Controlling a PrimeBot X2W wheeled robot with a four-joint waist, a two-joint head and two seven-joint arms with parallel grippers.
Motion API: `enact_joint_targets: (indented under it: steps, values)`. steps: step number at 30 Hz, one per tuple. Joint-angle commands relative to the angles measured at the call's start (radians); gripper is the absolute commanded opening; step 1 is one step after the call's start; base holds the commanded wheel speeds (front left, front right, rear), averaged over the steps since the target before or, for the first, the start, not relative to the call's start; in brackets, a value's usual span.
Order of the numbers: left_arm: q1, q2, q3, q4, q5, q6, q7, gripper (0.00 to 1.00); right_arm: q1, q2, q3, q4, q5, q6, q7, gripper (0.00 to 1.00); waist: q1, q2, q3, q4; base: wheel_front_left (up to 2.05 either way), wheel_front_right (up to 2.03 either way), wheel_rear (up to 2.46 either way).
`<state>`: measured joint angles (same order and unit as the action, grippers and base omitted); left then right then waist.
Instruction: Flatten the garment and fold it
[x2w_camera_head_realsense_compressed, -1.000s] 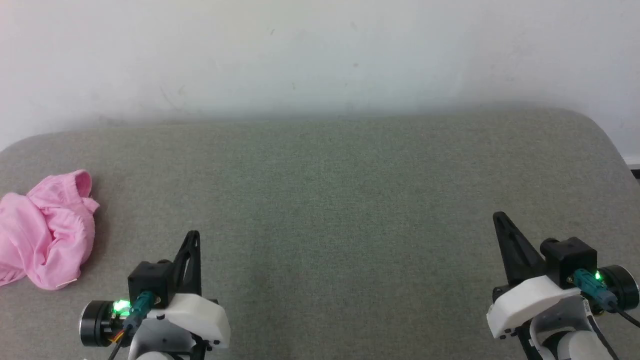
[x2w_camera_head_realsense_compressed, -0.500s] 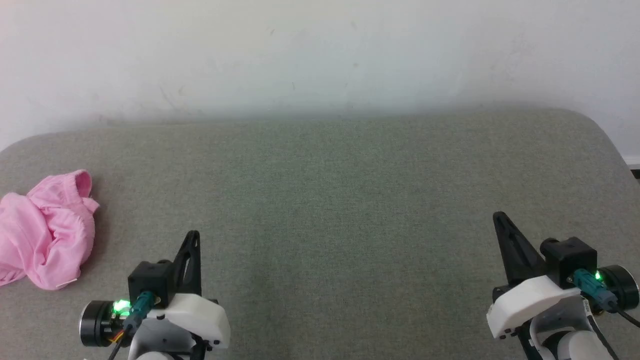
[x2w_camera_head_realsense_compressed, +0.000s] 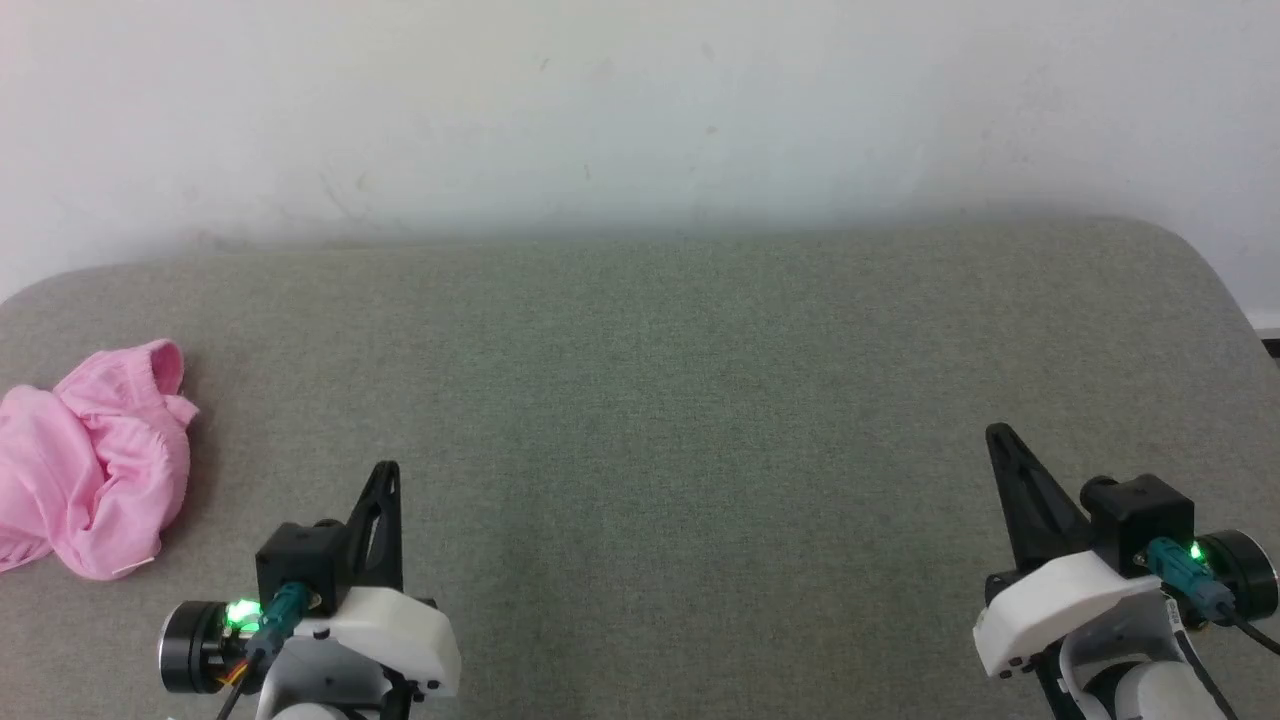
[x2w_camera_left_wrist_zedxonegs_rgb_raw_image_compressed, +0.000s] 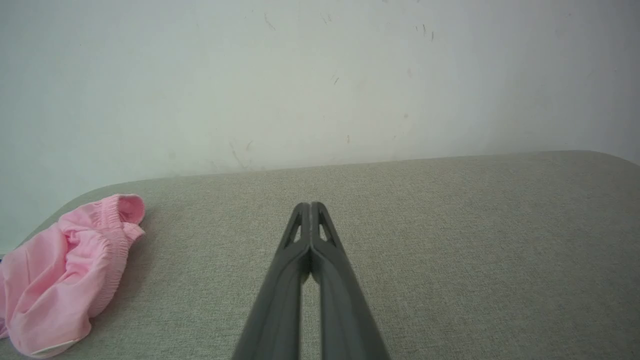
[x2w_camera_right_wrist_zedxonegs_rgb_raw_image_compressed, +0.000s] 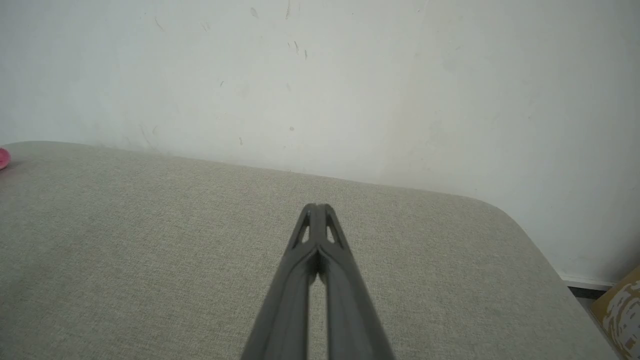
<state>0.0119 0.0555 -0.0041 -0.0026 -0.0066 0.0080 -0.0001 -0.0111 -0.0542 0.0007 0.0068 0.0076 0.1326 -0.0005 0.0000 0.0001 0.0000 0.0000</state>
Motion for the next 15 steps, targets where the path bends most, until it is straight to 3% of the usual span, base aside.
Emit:
enact_joint_targets:
  steps: [1,15]
  values:
    - [-0.012,-0.005,0.004,0.003,0.007,-0.008,0.0,0.0,0.011,0.004,-0.001,-0.007,-0.008,-0.002,0.0,0.0,0.0,-0.0001,0.0,0.0,0.0,0.0,0.0]
    - [-0.012,-0.005,0.004,0.003,0.007,-0.008,0.0,0.0,0.011,0.004,-0.001,-0.007,-0.008,-0.002,0.0,0.0,0.0,-0.0001,0.0,0.0,0.0,0.0,0.0]
